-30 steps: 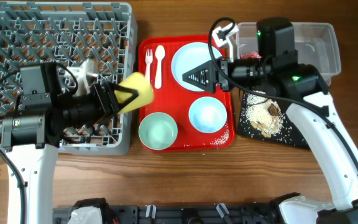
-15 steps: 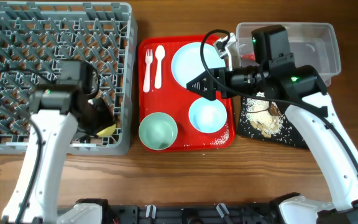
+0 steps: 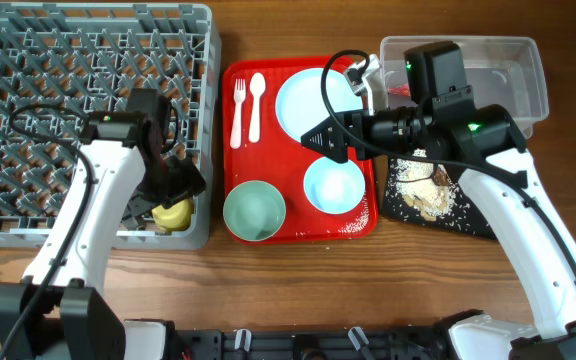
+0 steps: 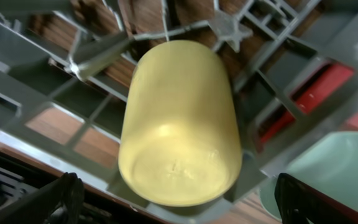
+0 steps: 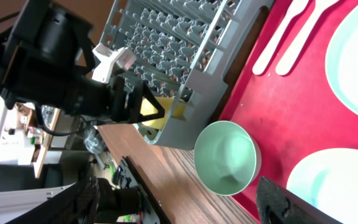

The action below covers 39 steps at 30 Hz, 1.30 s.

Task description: Sort waste into correct bins and load items into the dishwasher rack

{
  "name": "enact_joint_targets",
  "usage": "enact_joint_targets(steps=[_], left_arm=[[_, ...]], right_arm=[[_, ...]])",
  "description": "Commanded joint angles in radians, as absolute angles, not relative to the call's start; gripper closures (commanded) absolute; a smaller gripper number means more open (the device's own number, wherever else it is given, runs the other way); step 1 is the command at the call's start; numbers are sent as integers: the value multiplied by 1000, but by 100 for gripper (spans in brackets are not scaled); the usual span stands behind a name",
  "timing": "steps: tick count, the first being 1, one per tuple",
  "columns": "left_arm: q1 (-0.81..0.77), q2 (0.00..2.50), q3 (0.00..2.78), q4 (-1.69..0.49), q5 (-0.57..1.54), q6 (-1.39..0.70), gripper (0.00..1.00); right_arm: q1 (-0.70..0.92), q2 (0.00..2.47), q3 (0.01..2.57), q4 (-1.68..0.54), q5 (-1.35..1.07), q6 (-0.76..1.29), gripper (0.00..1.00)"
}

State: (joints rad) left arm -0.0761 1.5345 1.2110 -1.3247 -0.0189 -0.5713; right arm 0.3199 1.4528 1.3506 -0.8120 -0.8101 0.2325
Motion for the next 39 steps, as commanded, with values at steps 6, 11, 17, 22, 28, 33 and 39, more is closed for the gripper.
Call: enact_joint_targets(steps=[6,11,17,22,28,33,39], left_arm=[[52,1317,1330,-1349,224,-417,0],[49,1170,1335,-1327,303,-233,0],[49,1040,1335,-1325,295,-138,0],[49,1007,1335,-1324,295,-138,0],[49,1031,1335,-1325,295,-138,0],[49,1043,1335,-1325,295,-138,0],[49,1046,1335,-1325,295,-138,0]], right_arm=[[322,1429,1353,-852,-676,209,19],[323,1429,1353,-905,-535,210,19],[350,1408,1354,-950,-389,210,19],[487,1347,1354,-982,-127,212,15],[546,1343,1353,-972,-75,380,0],[546,1343,1353,-972,-79,501,0],[546,1343,1353,-998,-79,621,0]])
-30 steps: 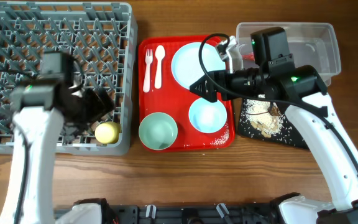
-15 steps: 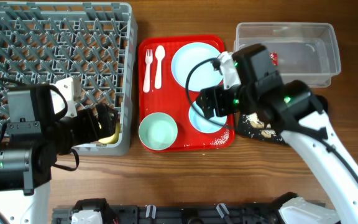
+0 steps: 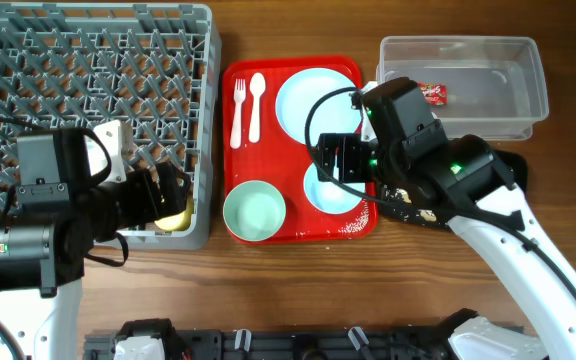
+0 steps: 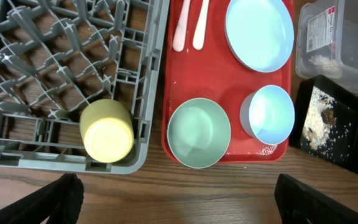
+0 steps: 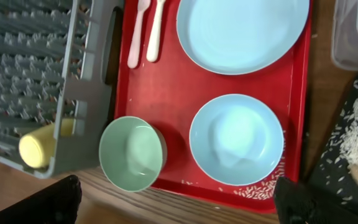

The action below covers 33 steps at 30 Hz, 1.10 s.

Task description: Sort waste into correct bins and load items into the dishwasher rack

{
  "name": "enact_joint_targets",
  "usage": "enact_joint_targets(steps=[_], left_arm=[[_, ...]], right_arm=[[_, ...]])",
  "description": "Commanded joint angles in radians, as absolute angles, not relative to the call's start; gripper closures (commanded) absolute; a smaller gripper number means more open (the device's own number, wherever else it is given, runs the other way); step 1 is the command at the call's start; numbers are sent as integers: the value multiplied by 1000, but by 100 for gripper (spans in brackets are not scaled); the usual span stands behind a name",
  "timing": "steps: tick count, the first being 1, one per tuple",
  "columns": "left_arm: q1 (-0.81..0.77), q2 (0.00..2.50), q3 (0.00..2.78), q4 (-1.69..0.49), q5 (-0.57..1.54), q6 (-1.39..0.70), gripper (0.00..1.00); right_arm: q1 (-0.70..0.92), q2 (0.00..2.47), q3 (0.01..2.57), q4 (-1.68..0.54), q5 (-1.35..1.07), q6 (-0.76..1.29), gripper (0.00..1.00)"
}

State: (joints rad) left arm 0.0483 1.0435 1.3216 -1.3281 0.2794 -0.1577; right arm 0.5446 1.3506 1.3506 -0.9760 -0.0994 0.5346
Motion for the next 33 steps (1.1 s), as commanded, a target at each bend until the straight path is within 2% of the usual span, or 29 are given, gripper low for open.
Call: enact_joint_targets(steps=[1,4,7,14,16,21,27,33], left_arm=[[49,1046,1335,-1325,295,-138,0],[49,1048,1335,-1325,295,-138,0],[49,1047,1335,-1325,295,-138,0],[49,1048,1335,-1325,295,-138,0],[49,1047,1335,-1325,295,-138,0],[49,1048,1335,-1325,295,-138,0],[49,1047,1335,-1325,295,-138,0],[49,1047,1335,-1325,295,-138,0]], right_arm=[[546,1343,1353,-1026,-90,628,0],[540,1339,1353,-1071,-51,598,0],[526,1275,1353,-1041,-22,468,0],[514,1048,1296,-748,30,-4,0],[502,963,1239,-705,30,-81,0],[352,730,978,-601,17,9,0],[151,489,607,-426,-135,52,0],[70,249,302,-284,-167,118,0]])
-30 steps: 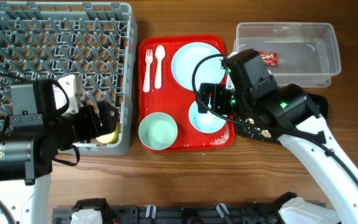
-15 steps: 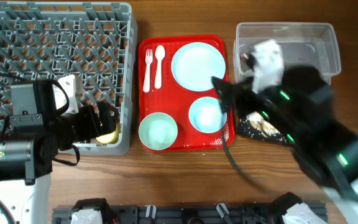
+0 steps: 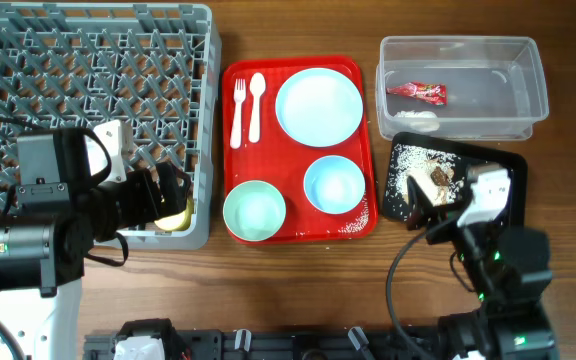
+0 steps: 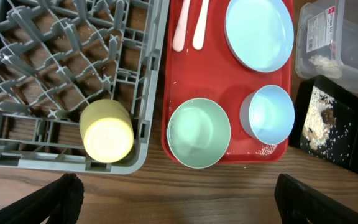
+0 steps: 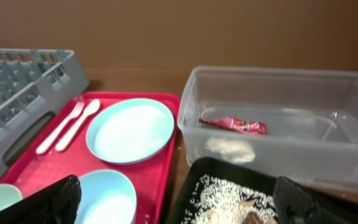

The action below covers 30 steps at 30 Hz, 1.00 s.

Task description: Sort waste into correct bins and load items into the dishwasher rack

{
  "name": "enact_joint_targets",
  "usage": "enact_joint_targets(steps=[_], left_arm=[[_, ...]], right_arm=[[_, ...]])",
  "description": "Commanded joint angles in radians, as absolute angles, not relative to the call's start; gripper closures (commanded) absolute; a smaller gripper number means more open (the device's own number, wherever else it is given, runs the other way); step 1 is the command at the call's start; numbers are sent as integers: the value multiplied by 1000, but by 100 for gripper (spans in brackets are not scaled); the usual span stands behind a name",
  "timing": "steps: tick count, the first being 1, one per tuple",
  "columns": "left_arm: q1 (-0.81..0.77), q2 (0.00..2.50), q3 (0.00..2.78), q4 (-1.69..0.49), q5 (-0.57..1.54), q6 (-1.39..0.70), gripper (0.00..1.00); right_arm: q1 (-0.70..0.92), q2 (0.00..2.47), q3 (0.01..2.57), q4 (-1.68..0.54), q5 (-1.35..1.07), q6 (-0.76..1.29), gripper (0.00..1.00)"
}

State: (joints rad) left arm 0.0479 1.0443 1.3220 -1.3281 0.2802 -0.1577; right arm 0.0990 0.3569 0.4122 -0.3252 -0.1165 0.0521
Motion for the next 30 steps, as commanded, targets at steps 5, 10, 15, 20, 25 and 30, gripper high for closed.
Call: enact_joint_targets(steps=[5,10,15,20,25,30], left_arm=[[49,1048,1335,-1325,295,-138,0],[49,1047,1335,-1325,295,-138,0],[49,1047,1335,-1325,295,-138,0],[49,1047,1335,-1325,295,-138,0],[49,1048,1335,-1325,295,-138,0],[49,1048,1335,-1325,295,-138,0]], right_arm=[[20,72,110,-208,-166,260,0],[12,3,60,-117,-128,274,0],[12,3,38,-54,-155,217,0],[12,3,5,15,-177,237,0],[12,4,5,15,-178,237,0],[12,4,5,15,-178,237,0]])
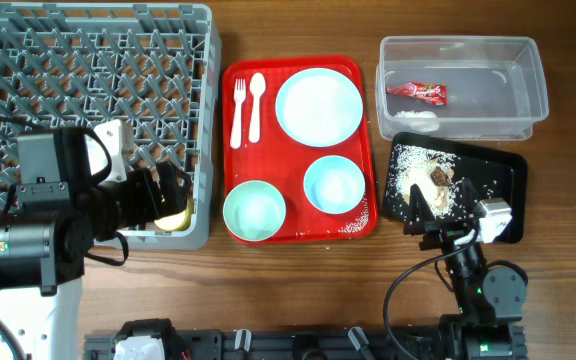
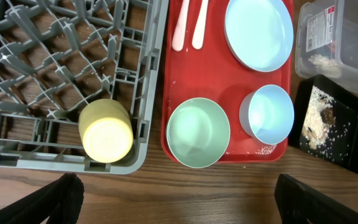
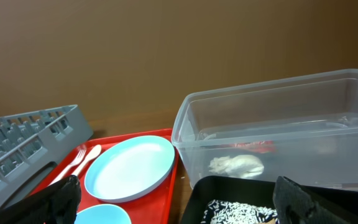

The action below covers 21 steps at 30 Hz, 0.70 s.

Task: Sort waste into correct bins and load items into the dishwasher rack
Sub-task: 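Move the left gripper over the white spoon on the red tray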

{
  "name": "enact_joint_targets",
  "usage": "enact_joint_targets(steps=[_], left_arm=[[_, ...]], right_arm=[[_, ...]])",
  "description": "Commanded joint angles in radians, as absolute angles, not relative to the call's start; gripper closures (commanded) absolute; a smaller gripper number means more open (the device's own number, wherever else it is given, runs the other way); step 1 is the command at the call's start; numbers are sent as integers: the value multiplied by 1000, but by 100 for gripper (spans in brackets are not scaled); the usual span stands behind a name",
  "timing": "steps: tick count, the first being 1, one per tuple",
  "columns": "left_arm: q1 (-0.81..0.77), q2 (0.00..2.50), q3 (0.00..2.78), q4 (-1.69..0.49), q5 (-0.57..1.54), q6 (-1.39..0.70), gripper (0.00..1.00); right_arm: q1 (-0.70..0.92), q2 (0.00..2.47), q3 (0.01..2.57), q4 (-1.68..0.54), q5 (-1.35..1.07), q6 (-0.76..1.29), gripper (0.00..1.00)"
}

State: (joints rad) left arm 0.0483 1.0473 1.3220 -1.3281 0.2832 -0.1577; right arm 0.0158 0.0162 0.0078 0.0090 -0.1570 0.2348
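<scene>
A yellow cup point(image 2: 106, 138) stands upside down in the front right corner of the grey dishwasher rack point(image 2: 42, 62). On the red tray point(image 1: 298, 215) lie a white fork and spoon point(image 1: 246, 105), a light blue plate point(image 1: 318, 105), a light blue bowl point(image 1: 334, 184) and a green bowl point(image 1: 254, 210). My left gripper point(image 1: 173, 190) hangs open high above the cup. Low at the front right, my right gripper point(image 1: 440, 212) is open and empty, facing the black tray point(image 1: 503, 170).
The black tray holds rice and food scraps point(image 1: 436, 180). Behind it, a clear bin point(image 3: 278, 106) contains a red wrapper point(image 1: 416, 92) and a white crumpled tissue point(image 3: 236, 164). The wooden table's front edge lies just below both arms.
My right gripper has dropped lower and drawn back toward the table's front edge, so it now looks level at the clear bin. The left arm and all objects are unchanged.
My left gripper was open down in the rack corner around the yellow cup, while the right reached over the red tray. Then the left was raised high, the cup staying in the rack. The right arm stood over the blue bowl, then at the front right, now lower.
</scene>
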Motion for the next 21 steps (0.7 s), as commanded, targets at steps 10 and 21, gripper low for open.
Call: enact_joint_targets(steps=[10,21], left_arm=[[49,1048,1335,-1324,312,-147,0],[-56,1119,1337,-1031,440,-442,1]], right_arm=[[12,4,5,15,-178,236,0],[12,4,5,15,-178,237,0]])
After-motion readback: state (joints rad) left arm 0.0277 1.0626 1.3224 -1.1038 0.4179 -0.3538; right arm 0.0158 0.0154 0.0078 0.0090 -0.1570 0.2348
